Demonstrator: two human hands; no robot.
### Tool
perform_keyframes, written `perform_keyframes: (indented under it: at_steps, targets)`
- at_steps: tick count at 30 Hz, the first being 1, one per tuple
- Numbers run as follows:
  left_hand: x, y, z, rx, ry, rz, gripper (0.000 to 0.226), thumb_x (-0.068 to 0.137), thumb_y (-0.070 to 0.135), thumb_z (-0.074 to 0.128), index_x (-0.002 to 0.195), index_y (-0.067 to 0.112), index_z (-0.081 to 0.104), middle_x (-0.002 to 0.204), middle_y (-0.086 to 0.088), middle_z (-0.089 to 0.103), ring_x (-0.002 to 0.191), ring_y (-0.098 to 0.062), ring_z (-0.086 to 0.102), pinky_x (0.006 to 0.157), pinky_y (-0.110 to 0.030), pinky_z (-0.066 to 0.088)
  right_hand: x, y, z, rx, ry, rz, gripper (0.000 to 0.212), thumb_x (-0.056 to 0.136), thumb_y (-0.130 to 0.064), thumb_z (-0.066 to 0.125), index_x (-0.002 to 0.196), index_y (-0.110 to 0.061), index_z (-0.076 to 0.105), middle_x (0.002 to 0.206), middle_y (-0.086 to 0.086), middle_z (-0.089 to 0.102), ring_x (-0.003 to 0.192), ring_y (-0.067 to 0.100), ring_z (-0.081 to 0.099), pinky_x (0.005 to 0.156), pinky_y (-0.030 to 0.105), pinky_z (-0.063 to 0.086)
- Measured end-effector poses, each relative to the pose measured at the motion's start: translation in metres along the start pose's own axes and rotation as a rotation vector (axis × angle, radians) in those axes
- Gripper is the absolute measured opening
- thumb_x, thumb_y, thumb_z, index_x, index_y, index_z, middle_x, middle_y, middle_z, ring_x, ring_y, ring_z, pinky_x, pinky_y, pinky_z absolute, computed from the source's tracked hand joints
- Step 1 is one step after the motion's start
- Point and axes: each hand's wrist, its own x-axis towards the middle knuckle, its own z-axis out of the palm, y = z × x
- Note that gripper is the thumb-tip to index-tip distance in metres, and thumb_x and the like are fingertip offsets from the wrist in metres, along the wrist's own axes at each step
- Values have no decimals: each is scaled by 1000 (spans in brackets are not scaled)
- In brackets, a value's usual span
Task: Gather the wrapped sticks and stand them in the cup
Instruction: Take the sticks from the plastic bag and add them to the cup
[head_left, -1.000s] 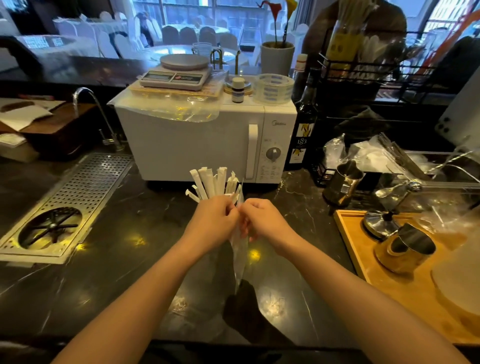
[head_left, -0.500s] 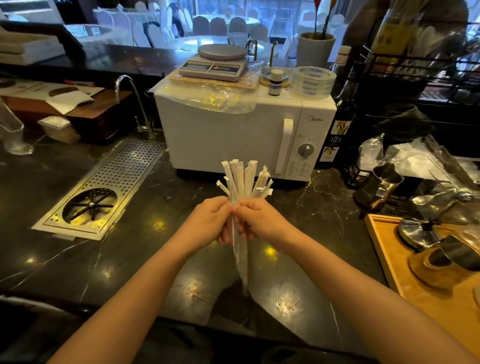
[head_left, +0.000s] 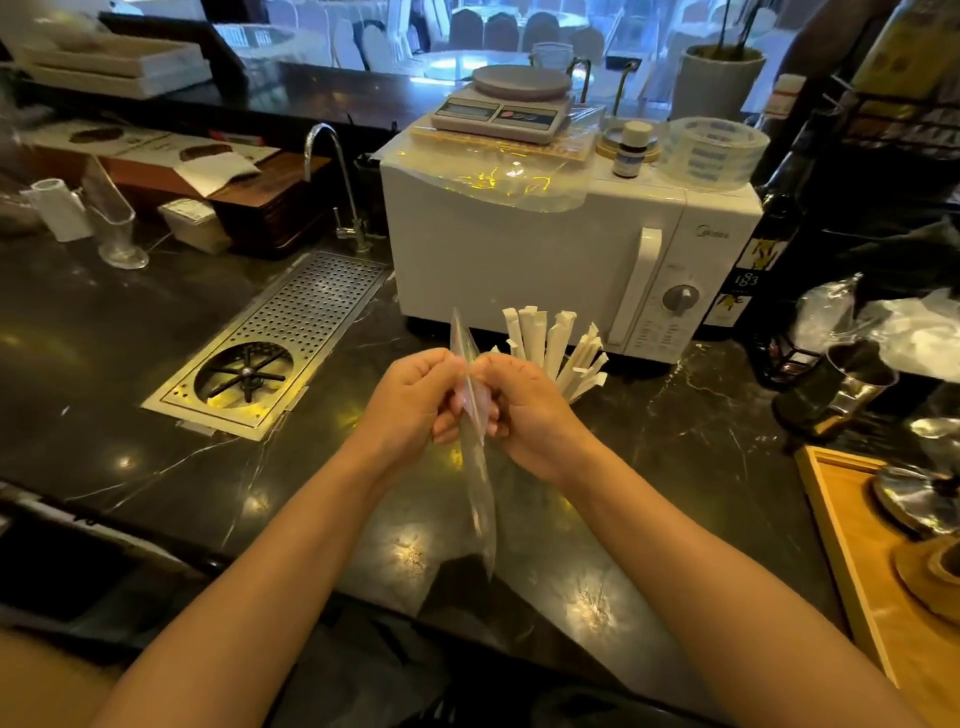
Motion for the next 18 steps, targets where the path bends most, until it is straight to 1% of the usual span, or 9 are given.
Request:
perform_keyframes:
  at_steps: [2, 3, 6, 8, 10, 12, 13, 15, 18]
  targets:
    - [1, -3, -4, -30, 40, 14, 28, 93, 2, 34, 72, -3, 52, 48, -14, 53, 26, -3, 35, 31, -13, 27, 4, 2, 4, 32, 5, -14, 43, 93, -5, 31, 54, -7, 49, 35, -5, 45, 35, 4, 39, 38, 14, 35]
    - [2, -5, -5, -52, 61, 16, 29, 93, 2, 34, 70, -2, 52, 49, -13, 51, 26, -3, 34, 31, -13, 28, 5, 2, 5, 68, 17, -21, 45, 92, -4, 31, 50, -8, 49, 35, -5, 45, 35, 4, 40, 38, 14, 34]
    - [5, -12, -8, -212, 137, -6, 36, 91, 2, 33, 58, 4, 47, 41, 0, 46, 27, -1, 33, 28, -10, 29, 10, 4, 6, 276, 61, -6, 48, 91, -4, 31, 46, -13, 45, 36, -6, 44, 34, 3, 41, 35, 12, 33]
    - [8, -16, -11, -210, 156, -11, 37, 91, 2, 33, 57, 6, 47, 41, 1, 45, 28, -2, 32, 29, -10, 28, 13, 7, 7, 271, 84, -6, 44, 92, -4, 30, 50, -12, 41, 36, -6, 46, 34, 2, 41, 36, 12, 31]
    - [12, -20, -20, -90, 120, -33, 35, 91, 4, 35, 58, 6, 47, 44, -1, 45, 29, -3, 33, 31, -12, 28, 17, 12, 5, 191, 66, 17, 41, 92, -5, 29, 53, -11, 40, 37, -7, 46, 36, 2, 40, 38, 14, 30]
    - [14, -21, -31, 82, 77, -53, 36, 92, 8, 39, 57, 10, 48, 41, 2, 45, 31, -3, 34, 34, -12, 30, 21, 16, 0, 59, 42, 51, 40, 92, -5, 30, 54, -12, 42, 40, -7, 46, 38, 4, 38, 39, 16, 28]
    - [14, -19, -36, 164, 66, -61, 37, 92, 10, 40, 56, 11, 49, 38, 6, 45, 31, -3, 34, 35, -12, 31, 22, 17, -4, -29, 38, 67, 40, 92, -6, 32, 55, -13, 43, 42, -7, 45, 39, 4, 38, 38, 15, 29]
    - [15, -13, -45, 302, 51, -78, 37, 93, 12, 43, 56, 12, 51, 33, 4, 47, 31, -1, 36, 38, -10, 34, 24, 14, -10, -227, 45, 83, 39, 93, -5, 36, 56, -13, 45, 49, -1, 44, 39, 3, 40, 39, 12, 33]
    - [16, -1, -57, 498, 7, -131, 35, 91, 15, 49, 56, 12, 53, 33, 5, 51, 32, -1, 40, 40, -10, 35, 25, 3, -15, -447, 28, 93, 38, 92, -2, 39, 55, -11, 45, 52, 3, 44, 35, -1, 43, 40, 7, 36]
